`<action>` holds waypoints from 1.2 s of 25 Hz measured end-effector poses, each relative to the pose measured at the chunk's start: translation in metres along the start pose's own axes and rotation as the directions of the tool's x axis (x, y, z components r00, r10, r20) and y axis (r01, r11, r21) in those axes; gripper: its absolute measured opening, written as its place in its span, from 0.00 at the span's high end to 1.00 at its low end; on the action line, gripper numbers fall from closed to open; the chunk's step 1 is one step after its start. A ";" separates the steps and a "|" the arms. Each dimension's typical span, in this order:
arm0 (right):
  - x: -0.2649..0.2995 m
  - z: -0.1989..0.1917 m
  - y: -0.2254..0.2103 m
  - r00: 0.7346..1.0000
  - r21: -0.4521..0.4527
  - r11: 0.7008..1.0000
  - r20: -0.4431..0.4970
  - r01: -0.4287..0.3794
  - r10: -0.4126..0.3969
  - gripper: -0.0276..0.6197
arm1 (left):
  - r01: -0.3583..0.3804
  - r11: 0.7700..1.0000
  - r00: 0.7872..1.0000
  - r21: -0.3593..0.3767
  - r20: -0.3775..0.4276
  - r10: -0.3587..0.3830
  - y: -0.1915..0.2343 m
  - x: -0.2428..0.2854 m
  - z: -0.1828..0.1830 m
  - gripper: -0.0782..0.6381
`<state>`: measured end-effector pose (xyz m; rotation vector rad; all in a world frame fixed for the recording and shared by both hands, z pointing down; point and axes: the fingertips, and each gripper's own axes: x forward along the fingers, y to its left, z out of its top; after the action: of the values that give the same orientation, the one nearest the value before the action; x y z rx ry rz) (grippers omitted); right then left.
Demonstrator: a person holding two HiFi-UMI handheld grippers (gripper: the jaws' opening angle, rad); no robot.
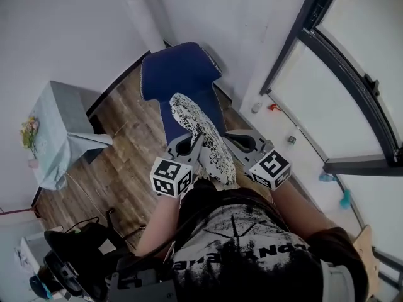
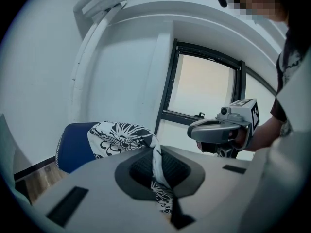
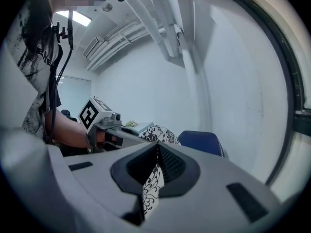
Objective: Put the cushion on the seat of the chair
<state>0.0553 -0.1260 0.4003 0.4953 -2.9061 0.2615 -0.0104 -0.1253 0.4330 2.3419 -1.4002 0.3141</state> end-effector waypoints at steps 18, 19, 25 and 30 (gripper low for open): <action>0.045 -0.015 -0.096 0.968 0.098 0.963 -0.044 0.251 -0.248 0.93 | 0.226 0.974 0.964 0.011 -0.146 -0.222 0.056 0.096 -0.004 0.86; 0.046 -0.017 -0.101 0.964 0.105 0.958 -0.049 0.266 -0.262 0.93 | 0.239 0.971 0.960 0.012 -0.153 -0.235 0.058 0.102 -0.005 0.86; 0.051 -0.036 -0.125 0.943 0.151 0.931 -0.088 0.332 -0.321 0.93 | 0.292 0.956 0.937 -0.006 -0.197 -0.287 0.074 0.139 -0.015 0.86; 0.053 -0.059 -0.140 0.928 0.192 0.909 -0.122 0.369 -0.351 0.93 | 0.289 0.955 0.924 -0.070 -0.240 -0.298 0.092 0.167 -0.041 0.86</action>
<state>0.0623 -0.2605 0.4880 1.0153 -2.6476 0.5237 -0.0113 -0.2781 0.5539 2.3461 -0.9159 0.4721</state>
